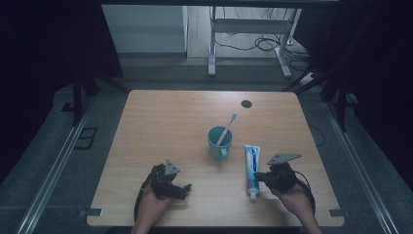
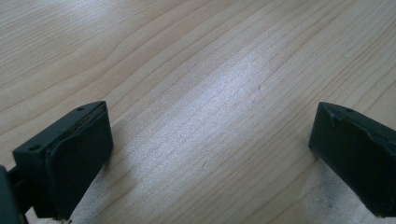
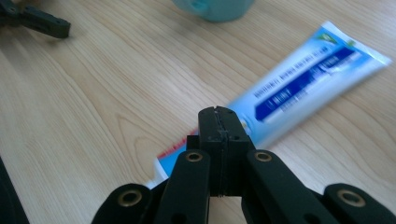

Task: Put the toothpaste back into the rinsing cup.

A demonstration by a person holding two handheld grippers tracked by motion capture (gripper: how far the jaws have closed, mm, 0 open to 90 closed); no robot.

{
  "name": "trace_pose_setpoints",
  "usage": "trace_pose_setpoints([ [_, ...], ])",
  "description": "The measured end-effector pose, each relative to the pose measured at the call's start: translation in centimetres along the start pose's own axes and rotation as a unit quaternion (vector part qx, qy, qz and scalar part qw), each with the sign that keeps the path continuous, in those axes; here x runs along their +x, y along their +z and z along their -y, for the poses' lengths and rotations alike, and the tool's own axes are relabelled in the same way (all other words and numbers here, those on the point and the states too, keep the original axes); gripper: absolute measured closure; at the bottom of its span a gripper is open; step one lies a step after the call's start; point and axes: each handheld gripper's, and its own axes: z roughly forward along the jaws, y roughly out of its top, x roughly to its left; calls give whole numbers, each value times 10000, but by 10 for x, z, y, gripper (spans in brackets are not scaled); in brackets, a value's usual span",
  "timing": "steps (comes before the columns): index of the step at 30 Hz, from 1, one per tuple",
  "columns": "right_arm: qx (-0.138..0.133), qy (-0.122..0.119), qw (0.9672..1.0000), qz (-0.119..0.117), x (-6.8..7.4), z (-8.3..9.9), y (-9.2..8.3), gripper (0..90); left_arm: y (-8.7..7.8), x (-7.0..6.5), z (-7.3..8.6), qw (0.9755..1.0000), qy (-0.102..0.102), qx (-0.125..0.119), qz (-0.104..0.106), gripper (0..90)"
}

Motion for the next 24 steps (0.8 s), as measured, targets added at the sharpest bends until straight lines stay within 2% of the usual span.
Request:
trace_pose_setpoints([
  [7,73,-84,9999,-105,6,-7,12,892,0,0,0,10000,0,1,0,0],
  [16,282,-117,9994,-179,12,-4,27,890,0,0,0,10000,-2,0,1,0],
  [24,369,-100,9991,-201,13,-4,32,890,0,0,0,10000,-2,0,1,0],
])
